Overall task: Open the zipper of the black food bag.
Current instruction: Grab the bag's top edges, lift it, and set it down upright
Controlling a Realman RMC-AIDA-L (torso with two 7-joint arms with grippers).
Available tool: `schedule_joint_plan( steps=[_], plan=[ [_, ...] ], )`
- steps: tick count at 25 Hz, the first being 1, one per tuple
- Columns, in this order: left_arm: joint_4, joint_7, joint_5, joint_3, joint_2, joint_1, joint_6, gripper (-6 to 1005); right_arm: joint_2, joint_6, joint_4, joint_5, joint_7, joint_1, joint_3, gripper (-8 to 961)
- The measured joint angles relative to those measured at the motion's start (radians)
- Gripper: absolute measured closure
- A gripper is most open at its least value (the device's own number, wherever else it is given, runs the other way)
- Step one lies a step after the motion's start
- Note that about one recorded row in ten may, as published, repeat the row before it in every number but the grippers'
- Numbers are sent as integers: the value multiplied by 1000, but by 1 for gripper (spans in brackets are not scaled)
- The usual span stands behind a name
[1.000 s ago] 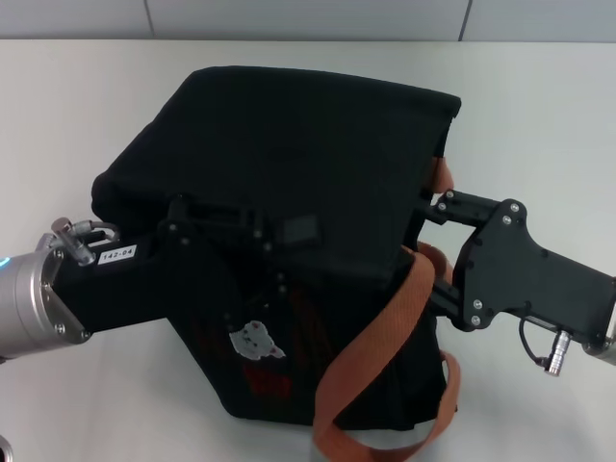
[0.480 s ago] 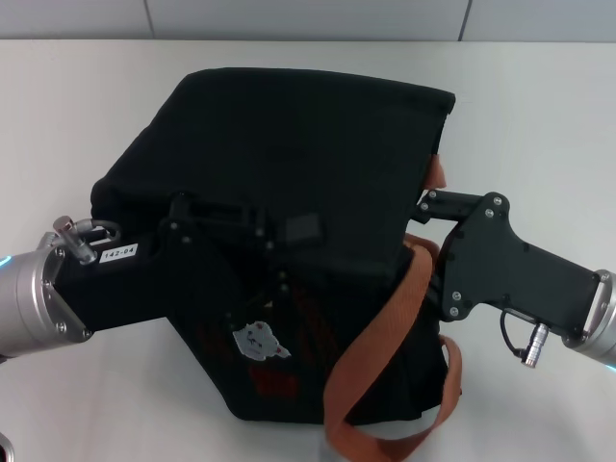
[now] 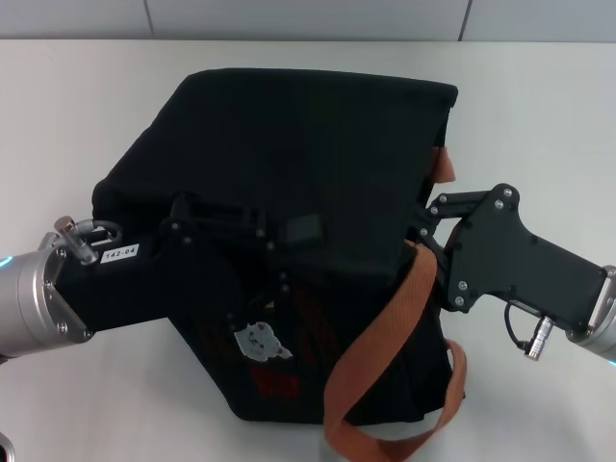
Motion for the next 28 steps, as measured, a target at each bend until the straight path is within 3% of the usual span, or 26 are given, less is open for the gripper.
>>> schedule_joint_plan(
  steps=[9, 13, 15, 20, 28],
  plan=[
    [-7, 0, -2, -1, 0, -1, 1, 900, -4, -2, -5, -13, 0, -9, -14, 946],
    [-19, -6, -37, 2, 0, -2, 0, 900, -10, -2, -41, -49, 14, -70, -33, 933],
    [-19, -17, -58, 2, 0, -3, -1, 900, -11, -1, -106, -86, 72, -143, -35, 927],
    [-24, -38, -75, 0, 0, -9, -7, 901, -11, -1, -205, -121, 156, -236, -35, 911],
    [-55, -39, -93, -8, 0, -22, -16, 903, -12, -9, -254, -156, 205, -297, -33, 887]
  ],
)
